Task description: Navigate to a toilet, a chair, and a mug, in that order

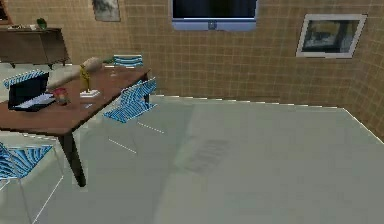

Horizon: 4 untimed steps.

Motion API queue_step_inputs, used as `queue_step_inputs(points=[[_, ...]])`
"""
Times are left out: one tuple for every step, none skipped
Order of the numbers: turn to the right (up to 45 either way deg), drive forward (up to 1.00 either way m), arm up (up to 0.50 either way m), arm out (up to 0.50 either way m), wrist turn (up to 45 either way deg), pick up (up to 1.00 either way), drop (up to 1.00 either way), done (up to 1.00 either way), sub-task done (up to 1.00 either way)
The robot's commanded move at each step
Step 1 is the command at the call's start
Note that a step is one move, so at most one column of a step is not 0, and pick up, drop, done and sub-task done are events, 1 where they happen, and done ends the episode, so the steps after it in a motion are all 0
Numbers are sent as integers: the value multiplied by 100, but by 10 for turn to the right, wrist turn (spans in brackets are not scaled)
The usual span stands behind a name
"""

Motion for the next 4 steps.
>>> queue_step_inputs(points=[[-450, 0, 0, 0, 0, 0, 0, 0, 0], [-90, 0, 0, 0, 0, 0, 0, 0, 0], [0, 85, 0, 0, 0, 0, 0, 0, 0], [-390, 0, 0, 0, 0, 0, 0, 0, 0]])
